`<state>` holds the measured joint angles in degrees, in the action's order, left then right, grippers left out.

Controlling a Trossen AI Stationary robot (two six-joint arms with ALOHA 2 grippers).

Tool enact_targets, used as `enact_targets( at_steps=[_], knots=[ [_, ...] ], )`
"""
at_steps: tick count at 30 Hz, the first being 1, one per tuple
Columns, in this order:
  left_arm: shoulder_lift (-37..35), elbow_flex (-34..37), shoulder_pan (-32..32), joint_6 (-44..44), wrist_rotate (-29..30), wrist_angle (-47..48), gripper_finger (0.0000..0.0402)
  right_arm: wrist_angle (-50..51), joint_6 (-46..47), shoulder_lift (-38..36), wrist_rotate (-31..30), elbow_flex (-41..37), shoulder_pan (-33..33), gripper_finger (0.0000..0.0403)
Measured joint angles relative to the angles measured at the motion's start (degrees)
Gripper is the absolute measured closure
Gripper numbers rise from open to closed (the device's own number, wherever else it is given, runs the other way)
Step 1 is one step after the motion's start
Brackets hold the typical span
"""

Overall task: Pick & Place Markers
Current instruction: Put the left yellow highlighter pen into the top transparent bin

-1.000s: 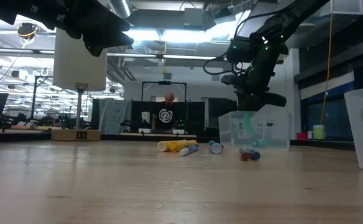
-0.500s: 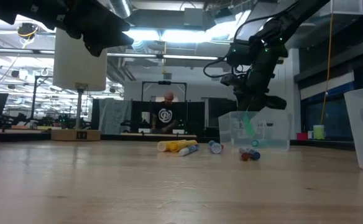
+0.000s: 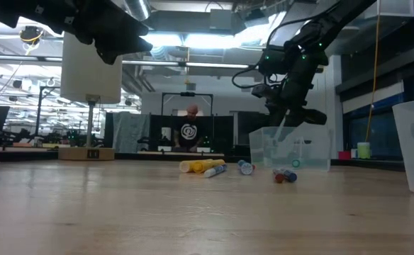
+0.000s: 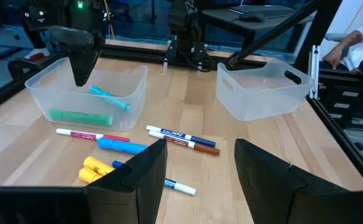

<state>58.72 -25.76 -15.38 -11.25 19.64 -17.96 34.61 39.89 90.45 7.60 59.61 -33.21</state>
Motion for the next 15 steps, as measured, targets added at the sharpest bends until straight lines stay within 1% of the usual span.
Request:
enact_targets(
  at_steps=[15],
  knots=[
    [0.0,0.0,0.0,0.0,0.04,0.0,0.0217,-0.04,-6.71,-0.09,-0.48,1.53,0.01,0.0285]
  ],
)
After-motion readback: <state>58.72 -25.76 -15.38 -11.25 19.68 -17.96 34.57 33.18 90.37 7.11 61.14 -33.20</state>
